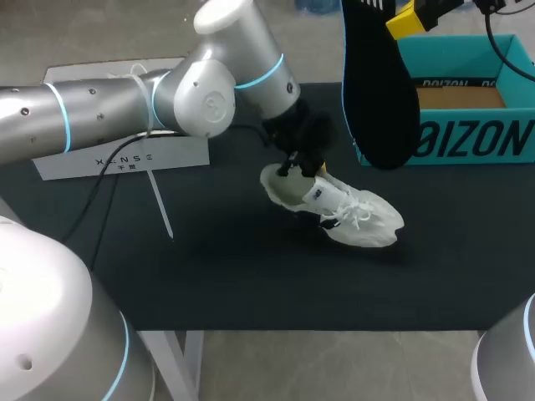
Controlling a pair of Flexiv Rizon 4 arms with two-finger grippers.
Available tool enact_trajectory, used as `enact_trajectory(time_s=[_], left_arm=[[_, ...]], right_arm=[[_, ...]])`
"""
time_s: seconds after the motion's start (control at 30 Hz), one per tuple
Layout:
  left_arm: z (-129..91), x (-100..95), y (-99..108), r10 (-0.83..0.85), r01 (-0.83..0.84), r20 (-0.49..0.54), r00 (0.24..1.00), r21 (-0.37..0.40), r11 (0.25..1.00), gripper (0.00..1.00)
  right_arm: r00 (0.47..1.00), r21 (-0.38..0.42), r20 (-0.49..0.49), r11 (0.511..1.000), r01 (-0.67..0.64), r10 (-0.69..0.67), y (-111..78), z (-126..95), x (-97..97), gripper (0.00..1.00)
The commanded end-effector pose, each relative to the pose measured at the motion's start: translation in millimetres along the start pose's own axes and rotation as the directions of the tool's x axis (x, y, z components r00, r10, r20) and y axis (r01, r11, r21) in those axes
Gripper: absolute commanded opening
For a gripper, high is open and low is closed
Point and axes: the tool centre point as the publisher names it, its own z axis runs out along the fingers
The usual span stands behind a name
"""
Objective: Take the shoe out of the shoebox, open the shoe tongue, remove and reinsert the insole, then place the shoe into the shoebox
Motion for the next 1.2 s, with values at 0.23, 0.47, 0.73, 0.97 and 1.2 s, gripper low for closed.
enact_trajectory(time_s=[0.23, 0.47, 0.73, 0.97, 1.2], left_arm=[[-59, -8.8, -16, 0.387, -0.385, -0.209, 0.898, 0.05, 0.922, 0.0], [-51, 9.1, -38, 0.664, -0.677, -0.41, 0.625, 0.14, 0.723, 0.0], [-27, 27.7, -52, 0.731, -0.752, -0.513, 0.449, 0.226, 0.62, 0.0], [-1, 42.9, -59, 0.762, -0.775, -0.532, 0.369, 0.276, 0.568, 0.0], [22, 53.0, -59, 0.764, -0.768, -0.548, 0.34, 0.306, 0.562, 0.0]], right_arm=[[1.0, 0.003, -0.002, 1.0, -0.001, 0.001, 1.1, 0, -1.2, 0.0], [1.0, 0.003, -0.002, 1.0, -0.001, 0.001, 1.1, 0, -1.2, 0.0], [1.0, 0.003, -0.002, 1.0, -0.001, 0.001, 1.1, 0, -1.2, 0.0], [1.0, 0.003, -0.002, 1.0, -0.001, 0.001, 1.1, 0, -1.2, 0.0], [1.0, 0.003, -0.002, 1.0, -0.001, 0.001, 1.1, 0, -1.2, 0.0]])
